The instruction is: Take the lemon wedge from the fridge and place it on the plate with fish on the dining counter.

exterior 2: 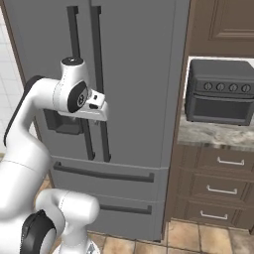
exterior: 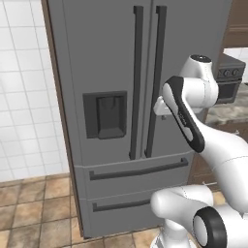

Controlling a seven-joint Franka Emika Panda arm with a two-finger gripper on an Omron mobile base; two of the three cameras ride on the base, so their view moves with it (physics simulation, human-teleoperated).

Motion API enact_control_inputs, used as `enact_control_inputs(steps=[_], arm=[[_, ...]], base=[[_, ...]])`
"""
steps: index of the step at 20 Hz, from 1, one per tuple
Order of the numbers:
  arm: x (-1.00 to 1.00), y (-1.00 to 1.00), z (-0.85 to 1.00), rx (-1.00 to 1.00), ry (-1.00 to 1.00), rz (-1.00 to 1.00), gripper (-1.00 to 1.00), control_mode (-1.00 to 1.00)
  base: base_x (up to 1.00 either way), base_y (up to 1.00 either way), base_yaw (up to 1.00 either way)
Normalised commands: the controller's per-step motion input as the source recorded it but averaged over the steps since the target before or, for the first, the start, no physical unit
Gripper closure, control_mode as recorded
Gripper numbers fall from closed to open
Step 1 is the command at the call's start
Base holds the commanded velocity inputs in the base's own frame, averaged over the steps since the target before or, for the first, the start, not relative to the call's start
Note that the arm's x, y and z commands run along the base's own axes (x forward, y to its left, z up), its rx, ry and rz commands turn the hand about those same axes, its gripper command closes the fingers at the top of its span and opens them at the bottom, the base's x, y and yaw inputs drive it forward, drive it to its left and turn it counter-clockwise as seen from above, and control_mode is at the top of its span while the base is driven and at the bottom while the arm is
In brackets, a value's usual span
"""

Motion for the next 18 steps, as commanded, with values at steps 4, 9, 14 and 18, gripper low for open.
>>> enact_control_inputs(steps=[4, 9, 14, 18], arm=[[-0.04, 0.00, 0.00, 0.00, 0.00, 0.00, -1.00, -1.00], [-0.01, 0.00, 0.00, 0.00, -0.05, 0.00, -1.00, -1.00], [0.07, 0.05, 0.00, 0.00, -0.11, -0.01, -1.00, -1.00], [0.28, 0.00, 0.01, 0.00, -0.19, -0.07, -1.00, -1.00]], base=[[-0.04, 0.00, 0.00], [0.00, 0.00, 0.00], [0.00, 0.00, 0.00], [0.00, 0.00, 0.00]])
